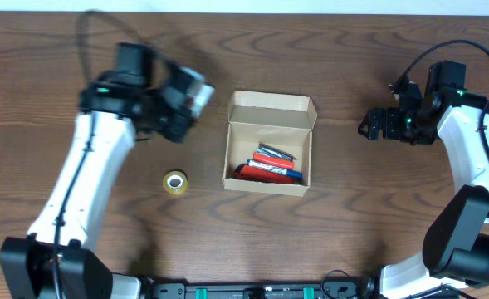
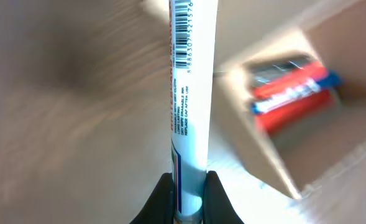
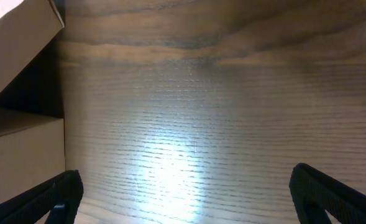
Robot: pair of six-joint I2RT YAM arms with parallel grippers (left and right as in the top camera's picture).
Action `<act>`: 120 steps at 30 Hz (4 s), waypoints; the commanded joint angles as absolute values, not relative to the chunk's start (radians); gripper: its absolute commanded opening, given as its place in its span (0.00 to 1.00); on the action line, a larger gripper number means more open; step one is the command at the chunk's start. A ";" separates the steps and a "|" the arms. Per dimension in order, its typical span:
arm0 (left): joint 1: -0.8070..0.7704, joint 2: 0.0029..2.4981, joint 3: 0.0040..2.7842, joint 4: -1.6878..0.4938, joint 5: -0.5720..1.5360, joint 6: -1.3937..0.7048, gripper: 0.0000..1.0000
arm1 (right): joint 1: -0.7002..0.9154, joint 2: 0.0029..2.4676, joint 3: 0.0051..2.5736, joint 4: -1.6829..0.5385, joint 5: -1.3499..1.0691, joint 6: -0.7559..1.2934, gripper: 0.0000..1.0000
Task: Pack container
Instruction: 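Lift the white marker and carry it over the box, then lower the white marker into the box and release, then move left gripper to the yellow tape roll and grasp it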
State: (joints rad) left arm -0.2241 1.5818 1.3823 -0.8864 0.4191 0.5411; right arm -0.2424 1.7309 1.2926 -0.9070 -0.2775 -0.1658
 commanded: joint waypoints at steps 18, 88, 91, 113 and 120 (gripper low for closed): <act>-0.603 1.618 1.397 -0.715 0.229 1.078 0.06 | -0.234 1.732 1.292 -0.906 -0.289 -0.181 0.99; -0.247 1.307 1.145 -0.931 -0.109 -0.036 0.95 | -0.234 1.732 1.292 -0.906 -0.289 -0.181 0.99; -0.218 1.279 0.978 -0.836 -0.106 -0.097 0.95 | -0.234 1.732 1.292 -0.907 -0.289 -0.181 0.99; -0.118 1.540 0.840 -0.681 0.009 -0.082 0.95 | -0.234 1.732 1.292 -0.913 -0.289 -0.181 0.99; -0.118 1.563 0.840 -0.659 0.012 -0.082 0.95 | -0.234 1.732 1.292 -0.913 -0.289 -0.181 0.99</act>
